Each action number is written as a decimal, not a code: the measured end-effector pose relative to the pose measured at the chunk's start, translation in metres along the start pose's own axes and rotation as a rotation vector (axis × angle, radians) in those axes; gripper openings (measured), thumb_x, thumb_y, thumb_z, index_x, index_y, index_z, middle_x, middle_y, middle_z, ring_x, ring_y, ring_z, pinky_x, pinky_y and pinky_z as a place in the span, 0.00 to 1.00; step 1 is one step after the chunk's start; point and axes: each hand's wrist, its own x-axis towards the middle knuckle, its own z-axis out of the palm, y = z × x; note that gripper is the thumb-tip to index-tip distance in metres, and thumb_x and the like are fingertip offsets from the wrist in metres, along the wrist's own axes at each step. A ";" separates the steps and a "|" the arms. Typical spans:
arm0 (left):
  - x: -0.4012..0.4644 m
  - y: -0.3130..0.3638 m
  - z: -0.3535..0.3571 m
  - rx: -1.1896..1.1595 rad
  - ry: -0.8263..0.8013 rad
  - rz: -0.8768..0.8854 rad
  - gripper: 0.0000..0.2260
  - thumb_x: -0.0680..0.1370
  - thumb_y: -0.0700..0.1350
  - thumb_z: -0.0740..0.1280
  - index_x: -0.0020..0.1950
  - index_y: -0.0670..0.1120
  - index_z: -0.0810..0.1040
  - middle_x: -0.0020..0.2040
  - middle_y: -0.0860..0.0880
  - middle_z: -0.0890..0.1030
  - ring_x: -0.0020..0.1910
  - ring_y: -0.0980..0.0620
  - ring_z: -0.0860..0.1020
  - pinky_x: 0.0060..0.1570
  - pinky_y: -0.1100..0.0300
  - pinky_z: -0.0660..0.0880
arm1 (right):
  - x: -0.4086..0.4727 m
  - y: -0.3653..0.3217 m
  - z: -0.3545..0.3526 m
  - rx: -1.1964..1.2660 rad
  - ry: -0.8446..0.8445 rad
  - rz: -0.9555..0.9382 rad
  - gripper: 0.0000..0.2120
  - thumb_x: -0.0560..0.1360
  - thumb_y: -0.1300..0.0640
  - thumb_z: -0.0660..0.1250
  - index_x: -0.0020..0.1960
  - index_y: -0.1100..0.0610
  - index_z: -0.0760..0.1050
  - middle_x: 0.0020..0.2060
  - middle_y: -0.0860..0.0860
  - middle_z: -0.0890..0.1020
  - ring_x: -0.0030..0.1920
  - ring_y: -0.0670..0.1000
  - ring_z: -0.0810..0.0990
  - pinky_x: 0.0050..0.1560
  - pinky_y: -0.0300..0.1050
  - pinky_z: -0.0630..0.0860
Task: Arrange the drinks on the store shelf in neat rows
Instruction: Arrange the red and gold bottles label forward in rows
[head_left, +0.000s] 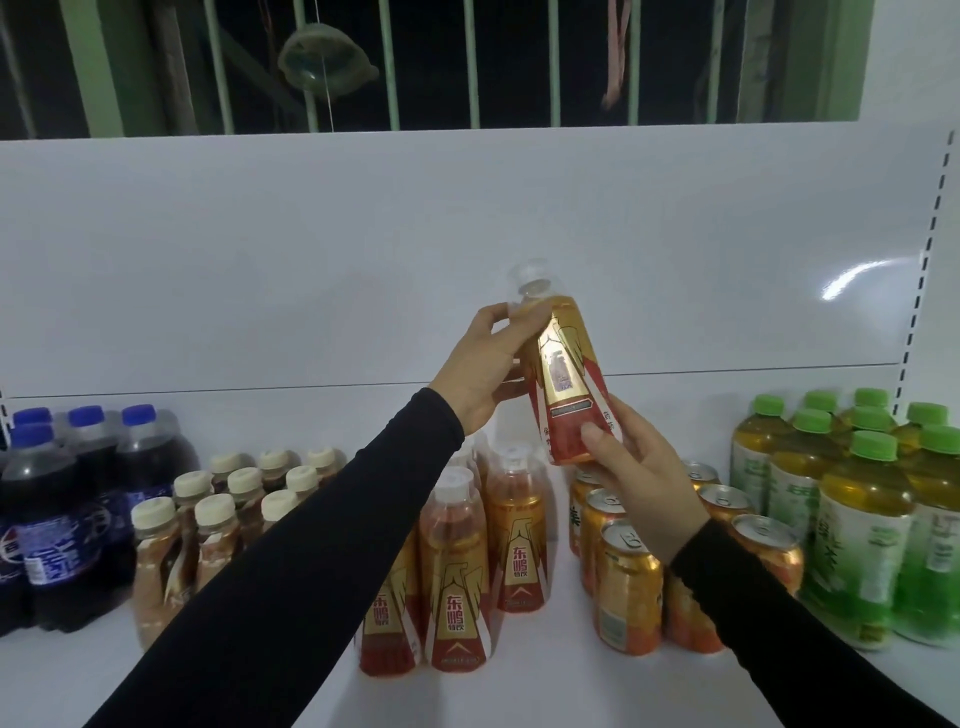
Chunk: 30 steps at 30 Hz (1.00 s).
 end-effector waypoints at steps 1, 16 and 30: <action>0.000 -0.001 0.000 0.002 -0.013 -0.007 0.23 0.78 0.52 0.70 0.70 0.49 0.68 0.41 0.50 0.83 0.40 0.50 0.81 0.47 0.51 0.81 | 0.000 -0.002 0.001 0.050 -0.001 0.027 0.21 0.72 0.48 0.67 0.65 0.46 0.71 0.57 0.48 0.82 0.57 0.47 0.82 0.52 0.40 0.81; -0.005 0.026 -0.002 -0.076 0.034 -0.149 0.19 0.78 0.58 0.69 0.54 0.42 0.81 0.40 0.47 0.83 0.32 0.52 0.83 0.29 0.58 0.79 | 0.011 -0.031 0.000 -0.454 -0.093 -0.188 0.45 0.65 0.44 0.76 0.68 0.26 0.49 0.59 0.30 0.71 0.56 0.31 0.77 0.56 0.26 0.72; -0.007 0.032 0.001 -0.100 0.069 -0.291 0.17 0.79 0.58 0.68 0.49 0.44 0.78 0.45 0.43 0.78 0.38 0.46 0.81 0.23 0.57 0.78 | 0.018 -0.039 0.003 -0.610 0.023 -0.257 0.46 0.63 0.36 0.73 0.75 0.36 0.55 0.52 0.28 0.72 0.47 0.33 0.79 0.49 0.23 0.72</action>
